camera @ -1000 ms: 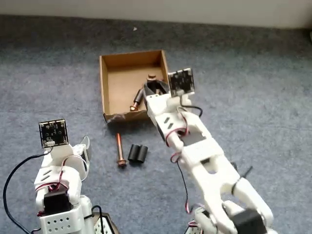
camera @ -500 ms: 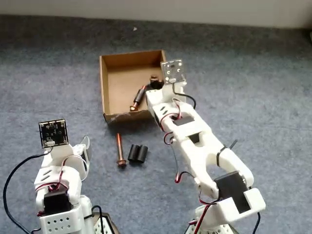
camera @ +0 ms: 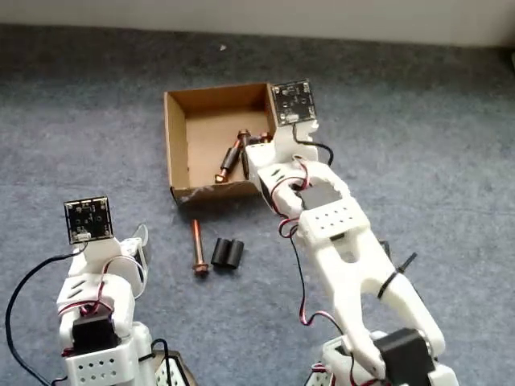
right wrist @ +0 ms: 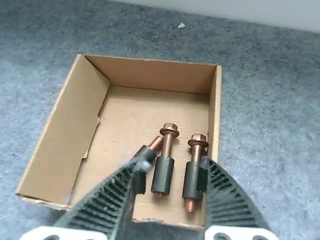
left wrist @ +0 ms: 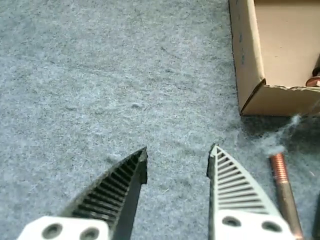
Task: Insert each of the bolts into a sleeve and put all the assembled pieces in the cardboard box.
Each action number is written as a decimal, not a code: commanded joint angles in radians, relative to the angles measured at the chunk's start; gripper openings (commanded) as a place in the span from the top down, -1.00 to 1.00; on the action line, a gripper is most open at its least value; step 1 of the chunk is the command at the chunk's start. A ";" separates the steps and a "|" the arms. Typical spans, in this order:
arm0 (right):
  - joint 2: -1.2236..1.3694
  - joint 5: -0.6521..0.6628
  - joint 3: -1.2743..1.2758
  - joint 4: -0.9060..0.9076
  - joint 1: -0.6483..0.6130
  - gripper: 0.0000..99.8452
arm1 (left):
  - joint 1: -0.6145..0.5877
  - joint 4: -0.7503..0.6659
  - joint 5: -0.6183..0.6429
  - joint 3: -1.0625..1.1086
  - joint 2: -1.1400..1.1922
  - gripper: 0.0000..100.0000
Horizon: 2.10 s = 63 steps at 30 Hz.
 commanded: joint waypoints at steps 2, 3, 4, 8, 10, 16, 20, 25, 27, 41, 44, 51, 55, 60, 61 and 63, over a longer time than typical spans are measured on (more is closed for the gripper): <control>-0.163 -0.091 0.002 0.239 -0.084 0.69 | -0.012 -0.021 -0.008 -0.005 -0.008 0.57; -0.177 -0.138 0.012 0.282 -0.102 0.69 | -0.012 -0.021 -0.008 -0.005 -0.008 0.57; -0.189 -0.183 0.019 0.323 -0.119 0.69 | -0.012 -0.021 -0.008 -0.005 -0.008 0.57; -0.202 -0.325 0.025 0.458 -0.165 0.69 | -0.012 -0.023 -0.008 -0.005 -0.008 0.57; -0.202 -0.396 0.027 0.501 -0.180 0.69 | -0.012 -0.023 -0.008 -0.005 -0.008 0.57; -0.200 -0.508 0.042 0.570 -0.283 0.69 | -0.012 -0.023 -0.008 -0.005 -0.008 0.57; -0.200 -0.519 0.151 0.476 -0.340 0.69 | -0.012 -0.023 -0.009 -0.005 -0.008 0.57; -0.179 -0.519 0.269 0.344 -0.346 0.69 | -0.012 -0.023 -0.009 -0.004 -0.008 0.57; -0.133 -0.519 0.285 0.338 -0.346 0.69 | -0.012 -0.023 -0.009 -0.004 -0.008 0.57; 0.160 -0.520 0.102 0.337 -0.348 0.69 | -0.012 -0.023 -0.009 -0.004 -0.008 0.57; 0.185 -0.520 0.090 0.337 -0.354 0.69 | -0.012 -0.021 -0.009 -0.004 -0.008 0.57; 0.282 -0.520 0.071 0.337 -0.383 0.69 | -0.012 -0.021 -0.009 -0.004 -0.008 0.57; 0.282 -0.511 0.068 0.337 -0.358 0.92 | -0.012 -0.020 -0.009 -0.004 -0.008 0.57; 0.240 -0.443 0.076 0.338 -0.302 0.99 | -0.012 -0.020 -0.009 -0.004 -0.008 0.57; 0.206 -0.430 0.076 0.338 -0.285 0.99 | -0.012 -0.020 -0.009 -0.004 -0.008 0.57; 0.107 -0.400 0.082 0.338 -0.248 0.99 | -0.012 -0.020 -0.009 -0.004 -0.008 0.57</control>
